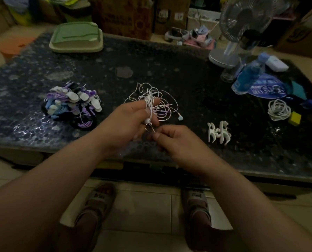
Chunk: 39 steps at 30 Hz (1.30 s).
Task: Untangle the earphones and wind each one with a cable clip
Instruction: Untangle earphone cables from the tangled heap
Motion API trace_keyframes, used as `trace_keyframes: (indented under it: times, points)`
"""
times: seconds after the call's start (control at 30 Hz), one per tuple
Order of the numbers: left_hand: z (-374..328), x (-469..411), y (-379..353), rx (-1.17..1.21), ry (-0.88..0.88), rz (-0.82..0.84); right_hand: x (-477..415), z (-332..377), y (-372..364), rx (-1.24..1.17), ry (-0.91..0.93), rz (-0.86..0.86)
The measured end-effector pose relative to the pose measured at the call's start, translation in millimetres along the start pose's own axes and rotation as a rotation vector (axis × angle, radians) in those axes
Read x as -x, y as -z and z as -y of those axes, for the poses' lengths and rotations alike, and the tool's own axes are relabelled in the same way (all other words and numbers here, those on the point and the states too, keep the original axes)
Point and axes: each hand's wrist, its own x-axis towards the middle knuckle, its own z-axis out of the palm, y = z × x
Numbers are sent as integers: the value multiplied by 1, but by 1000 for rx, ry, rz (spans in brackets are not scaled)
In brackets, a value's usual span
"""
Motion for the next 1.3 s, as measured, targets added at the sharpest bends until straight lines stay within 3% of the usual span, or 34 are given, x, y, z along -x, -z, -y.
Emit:
trace_keyframes:
  times: [0.17,0.27,0.37,0.47,0.63,0.73,0.83,0.9,1.0,1.1,1.23,1.3]
  points:
    - [10,3,2,-611,-169,-18,1,3,9,270,62,-34]
    - [13,6,3,-731,-162,90,-2,4,24,360,110,-121]
    - [5,12,0,-727,-79,280,-5,3,40,278,123,-126]
    - [0,16,-6,-468,31,390,-3,5,47,117,165,-57]
    - [-2,15,-3,141,81,540,-9,3,46,-426,47,24]
    - [-2,11,-7,354,50,449,-15,-1,25,-552,5,-7]
    - [0,5,-13,415,39,225,-13,-4,0,-507,-14,-8]
    - [4,2,-12,305,2,105,-9,-4,-10,-440,-44,-9]
    - [6,5,-16,-38,-88,-3,-7,-2,-13,-507,-110,-41]
    - [7,10,-21,-235,-195,-53,-6,2,-11,-690,-233,-68]
    - [17,11,-19,-708,-364,-88,-6,1,-10,-815,-352,-86]
    - [20,9,-18,-753,-374,-78,-6,1,-10,-870,-369,-81]
